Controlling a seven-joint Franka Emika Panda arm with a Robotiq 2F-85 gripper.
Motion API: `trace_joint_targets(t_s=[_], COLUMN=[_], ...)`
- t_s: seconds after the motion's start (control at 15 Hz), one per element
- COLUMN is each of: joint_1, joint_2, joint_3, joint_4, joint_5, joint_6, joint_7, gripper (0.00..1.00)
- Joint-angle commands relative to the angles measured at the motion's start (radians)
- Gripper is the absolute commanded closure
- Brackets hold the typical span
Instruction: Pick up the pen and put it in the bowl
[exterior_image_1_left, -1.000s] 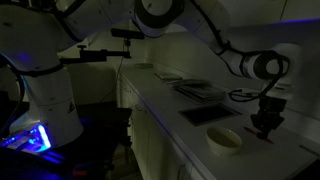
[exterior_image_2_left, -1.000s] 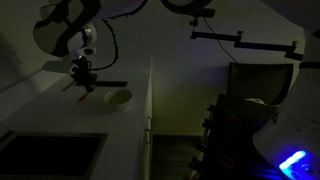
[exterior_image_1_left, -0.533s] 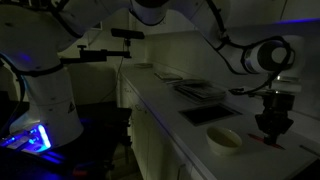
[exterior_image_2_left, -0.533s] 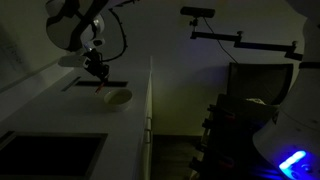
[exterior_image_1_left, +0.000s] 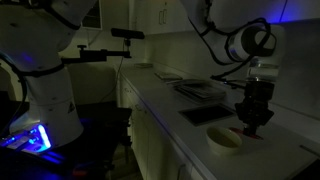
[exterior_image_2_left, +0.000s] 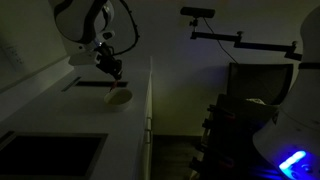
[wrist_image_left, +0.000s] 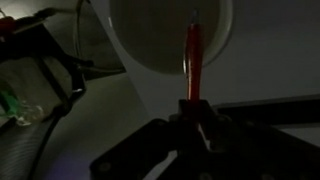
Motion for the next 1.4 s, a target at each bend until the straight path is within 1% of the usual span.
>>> trace_joint_targets(t_s=[0.0,0.2,0.47,0.53,0.67,0.87,0.93,1.0,1.2,1.27,1.33], joint_1=[0.013,0.023,0.049,0.048,0.038,0.032,0.022,0.018,0.011,0.002,-0.009], joint_2=[-0.130,-0.167,-0.141,-0.131,-0.114,-0.091,-0.087,-0.084,-0.086,-0.097,-0.106], joint_3=[0.015,0.032,0.047,0.056,0.079,0.094,0.104,0.109,0.113,0.117,0.123], joint_4=[-0.181,-0.246,-0.243,-0.237,-0.223,-0.204,-0.201,-0.200,-0.207,-0.216,-0.224], joint_5=[-0.063,-0.116,-0.216,-0.230,-0.234,-0.223,-0.207,-0.201,-0.192,-0.184,-0.172], joint_6=[0.049,0.051,0.023,0.021,0.023,0.025,0.031,0.039,0.059,0.070,0.083], joint_7=[0.067,0.123,0.273,0.291,0.303,0.308,0.290,0.282,0.288,0.278,0.262], gripper=[0.96,0.96,0.96,0.96,0.96,0.96,0.60,0.59,0.38,0.30,0.23])
